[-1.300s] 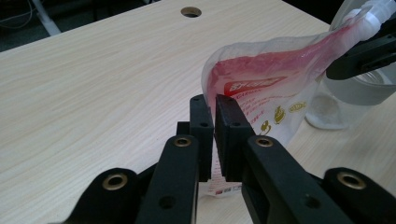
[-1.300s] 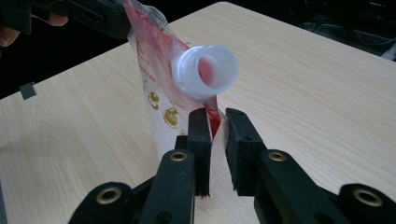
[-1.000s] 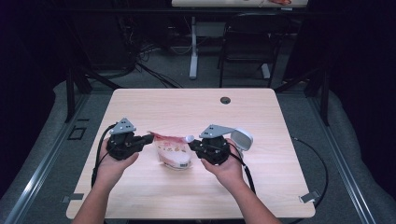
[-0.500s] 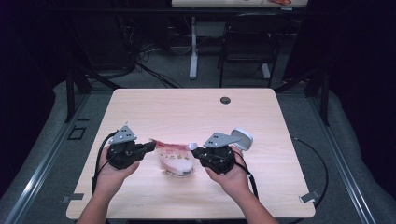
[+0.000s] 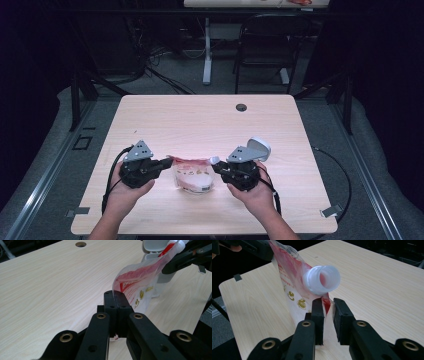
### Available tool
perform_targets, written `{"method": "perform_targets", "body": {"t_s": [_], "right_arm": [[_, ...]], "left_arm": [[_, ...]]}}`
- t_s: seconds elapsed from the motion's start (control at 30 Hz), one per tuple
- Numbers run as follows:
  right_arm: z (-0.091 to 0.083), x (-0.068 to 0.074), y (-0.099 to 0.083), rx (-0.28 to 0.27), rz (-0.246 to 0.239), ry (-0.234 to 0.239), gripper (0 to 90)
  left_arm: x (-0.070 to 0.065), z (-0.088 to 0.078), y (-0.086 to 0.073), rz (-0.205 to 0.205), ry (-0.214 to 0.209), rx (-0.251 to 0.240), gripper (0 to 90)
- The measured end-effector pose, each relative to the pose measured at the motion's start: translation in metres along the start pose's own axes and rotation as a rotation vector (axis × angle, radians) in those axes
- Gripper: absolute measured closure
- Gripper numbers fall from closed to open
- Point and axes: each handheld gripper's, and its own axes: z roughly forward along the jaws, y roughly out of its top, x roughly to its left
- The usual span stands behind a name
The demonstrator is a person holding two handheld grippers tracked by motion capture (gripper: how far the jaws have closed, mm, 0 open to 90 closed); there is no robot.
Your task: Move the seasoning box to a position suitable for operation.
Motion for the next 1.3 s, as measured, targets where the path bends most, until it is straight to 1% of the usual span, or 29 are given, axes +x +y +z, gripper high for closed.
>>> {"method": "perform_targets", "body": {"t_s": [0.07, 0.17, 0.23, 0.33, 0.43, 0.53, 0.63, 0.73, 0.83, 0.97, 1.1, 1.17, 1.3], "right_arm": [[-0.001, 0.001, -0.001, 0.006, -0.006, -0.005, 79.3], [-0.001, 0.001, -0.003, 0.000, -0.005, -0.006, 78.6], [-0.001, 0.000, -0.004, -0.009, 0.002, 0.000, 77.8], [-0.001, -0.002, -0.006, -0.017, 0.009, 0.013, 77.2], [-0.002, -0.002, -0.006, -0.019, 0.006, 0.024, 75.6], [-0.002, -0.001, -0.006, -0.013, -0.016, 0.024, 74.4], [-0.003, 0.000, -0.006, -0.014, -0.034, 0.019, 73.5], [-0.006, 0.001, -0.004, -0.019, -0.040, 0.023, 71.7], [-0.008, 0.002, -0.002, -0.021, -0.052, 0.029, 68.9], [-0.013, 0.002, -0.001, -0.019, -0.068, 0.032, 67.6], [-0.021, 0.000, 0.001, -0.028, -0.066, 0.030, 66.9], [-0.026, -0.001, 0.004, -0.029, -0.069, 0.040, 66.4], [-0.036, 0.001, 0.014, -0.039, -0.088, 0.041, 65.4]], "left_arm": [[0.000, 0.002, -0.002, -0.005, -0.005, 0.006, 90.0], [0.001, 0.003, -0.004, -0.015, -0.020, -0.004, 89.9], [0.002, 0.002, -0.004, -0.017, -0.023, -0.006, 89.0], [0.002, 0.002, -0.005, -0.019, -0.026, -0.013, 84.4], [0.002, 0.001, -0.005, -0.022, -0.032, -0.016, 82.9], [0.003, -0.001, -0.005, -0.022, -0.037, -0.021, 80.9], [0.004, -0.004, -0.005, -0.023, -0.033, -0.024, 80.0], [0.005, -0.006, -0.005, -0.026, -0.031, -0.033, 78.0], [0.006, -0.008, -0.006, -0.023, -0.034, -0.029, 76.0], [0.006, -0.010, -0.007, -0.019, -0.037, -0.010, 73.6], [0.008, -0.015, -0.007, -0.031, -0.032, -0.007, 71.3], [0.010, -0.019, -0.006, -0.033, -0.032, -0.008, 70.6], [0.010, -0.023, -0.006, -0.028, -0.022, -0.009, 69.3]]}}
